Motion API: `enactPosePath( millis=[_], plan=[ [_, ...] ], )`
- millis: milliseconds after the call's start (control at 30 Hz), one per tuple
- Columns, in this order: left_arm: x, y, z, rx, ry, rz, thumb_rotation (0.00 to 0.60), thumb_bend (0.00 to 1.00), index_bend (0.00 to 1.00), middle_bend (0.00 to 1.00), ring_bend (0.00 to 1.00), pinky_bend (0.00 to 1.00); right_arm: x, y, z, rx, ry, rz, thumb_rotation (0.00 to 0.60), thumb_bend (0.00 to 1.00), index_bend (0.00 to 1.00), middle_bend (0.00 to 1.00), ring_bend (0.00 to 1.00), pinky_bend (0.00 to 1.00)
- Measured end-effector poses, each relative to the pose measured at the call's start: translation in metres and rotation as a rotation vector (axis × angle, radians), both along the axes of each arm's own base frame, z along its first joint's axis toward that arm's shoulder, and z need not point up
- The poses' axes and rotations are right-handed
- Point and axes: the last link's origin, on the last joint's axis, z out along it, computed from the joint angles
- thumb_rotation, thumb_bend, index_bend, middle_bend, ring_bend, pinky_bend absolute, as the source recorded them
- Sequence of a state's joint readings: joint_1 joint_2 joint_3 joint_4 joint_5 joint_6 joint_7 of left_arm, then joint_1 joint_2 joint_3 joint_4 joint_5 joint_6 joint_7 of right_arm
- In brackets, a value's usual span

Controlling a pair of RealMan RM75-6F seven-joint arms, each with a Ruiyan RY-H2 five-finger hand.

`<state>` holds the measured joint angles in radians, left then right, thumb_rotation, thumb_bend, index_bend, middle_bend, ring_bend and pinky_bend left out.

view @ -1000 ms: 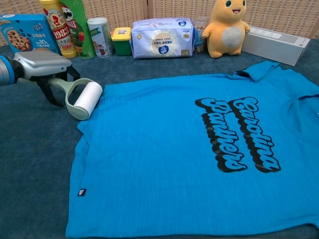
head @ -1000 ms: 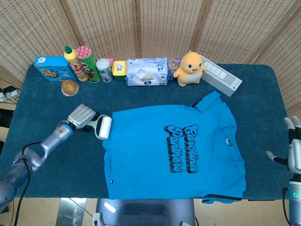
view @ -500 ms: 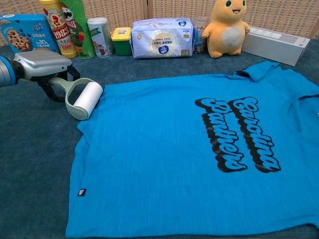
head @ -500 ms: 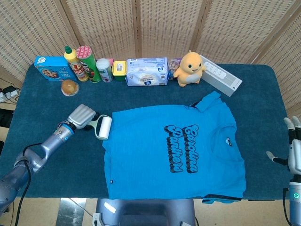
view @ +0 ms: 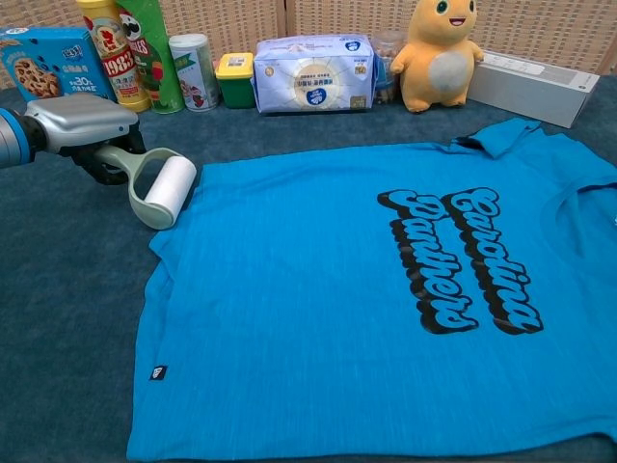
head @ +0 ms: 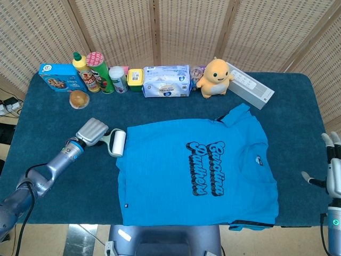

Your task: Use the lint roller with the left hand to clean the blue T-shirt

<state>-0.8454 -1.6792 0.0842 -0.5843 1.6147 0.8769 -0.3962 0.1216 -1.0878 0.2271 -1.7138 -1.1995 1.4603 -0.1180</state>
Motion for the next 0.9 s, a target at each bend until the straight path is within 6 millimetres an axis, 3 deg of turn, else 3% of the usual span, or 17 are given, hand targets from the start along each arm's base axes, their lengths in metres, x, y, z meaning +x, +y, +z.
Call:
enactPosePath(
  millis=[200,300,600,900],
  plan=[
    [0.000,-0.001,0.003,0.004,-0.012,0.005,0.600,0.74,0.90,0.93,0.76,0.90,0.001,0.001,0.000,0.000,-0.003,0.005,0.600,0.00,0.06,0.00,0.00,0.00],
    [0.000,-0.001,0.005,0.003,-0.026,0.010,0.600,0.78,0.90,0.93,0.76,0.90,0.001,0.001,0.000,0.000,-0.003,0.006,0.600,0.00,0.06,0.00,0.00,0.00],
    [0.004,-0.005,0.013,0.004,-0.089,0.014,0.600,0.79,0.89,0.93,0.76,0.90,0.001,0.000,-0.001,0.008,-0.004,0.005,0.600,0.00,0.06,0.00,0.00,0.00],
    [0.026,-0.005,0.008,0.016,-0.195,0.055,0.600,0.79,0.90,0.93,0.76,0.90,0.001,0.000,-0.003,0.026,-0.016,0.008,0.600,0.00,0.06,0.00,0.00,0.00]
  ],
)
